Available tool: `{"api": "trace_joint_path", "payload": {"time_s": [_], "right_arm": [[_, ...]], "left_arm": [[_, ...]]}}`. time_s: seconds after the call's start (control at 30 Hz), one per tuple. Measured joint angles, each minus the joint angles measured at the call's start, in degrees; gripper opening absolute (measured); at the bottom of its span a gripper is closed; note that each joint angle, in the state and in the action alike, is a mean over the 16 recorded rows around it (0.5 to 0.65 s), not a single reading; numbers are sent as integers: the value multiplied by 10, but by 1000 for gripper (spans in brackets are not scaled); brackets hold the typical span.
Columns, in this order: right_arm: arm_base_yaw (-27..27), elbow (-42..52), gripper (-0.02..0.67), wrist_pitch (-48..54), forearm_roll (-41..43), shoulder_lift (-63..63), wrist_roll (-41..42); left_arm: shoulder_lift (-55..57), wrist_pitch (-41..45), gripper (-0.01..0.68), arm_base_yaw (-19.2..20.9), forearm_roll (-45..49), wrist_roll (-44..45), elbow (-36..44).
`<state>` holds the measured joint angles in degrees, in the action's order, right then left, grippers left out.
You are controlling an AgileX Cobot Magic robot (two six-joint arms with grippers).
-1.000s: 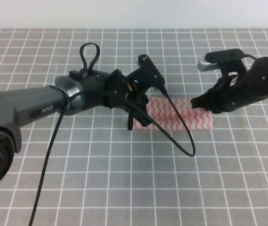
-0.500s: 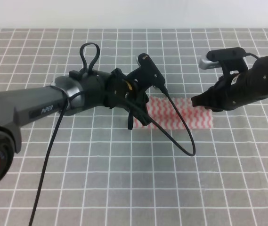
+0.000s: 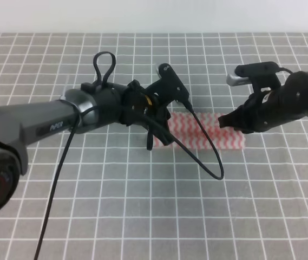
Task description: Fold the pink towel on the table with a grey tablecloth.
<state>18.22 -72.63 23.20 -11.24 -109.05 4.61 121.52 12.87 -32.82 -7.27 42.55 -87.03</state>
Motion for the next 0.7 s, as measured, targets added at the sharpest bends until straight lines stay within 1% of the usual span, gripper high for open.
{"api": "trace_joint_path", "payload": {"time_s": [0.3, 0.43, 0.53, 0.7], "right_arm": [[0, 0, -13, -10, -2, -9, 0], [0, 0, -1, -14, -3, -10, 0], [0, 1, 23, -17, -3, -10, 0], [0, 0, 105, -22, -4, -12, 0]], "left_arm": [[3, -17, -2, 8, 0, 0, 0], [7, -23, -2, 9, -3, 0, 0], [9, -25, -2, 9, -4, 0, 0], [14, -29, -2, 9, -8, 0, 0]]}}
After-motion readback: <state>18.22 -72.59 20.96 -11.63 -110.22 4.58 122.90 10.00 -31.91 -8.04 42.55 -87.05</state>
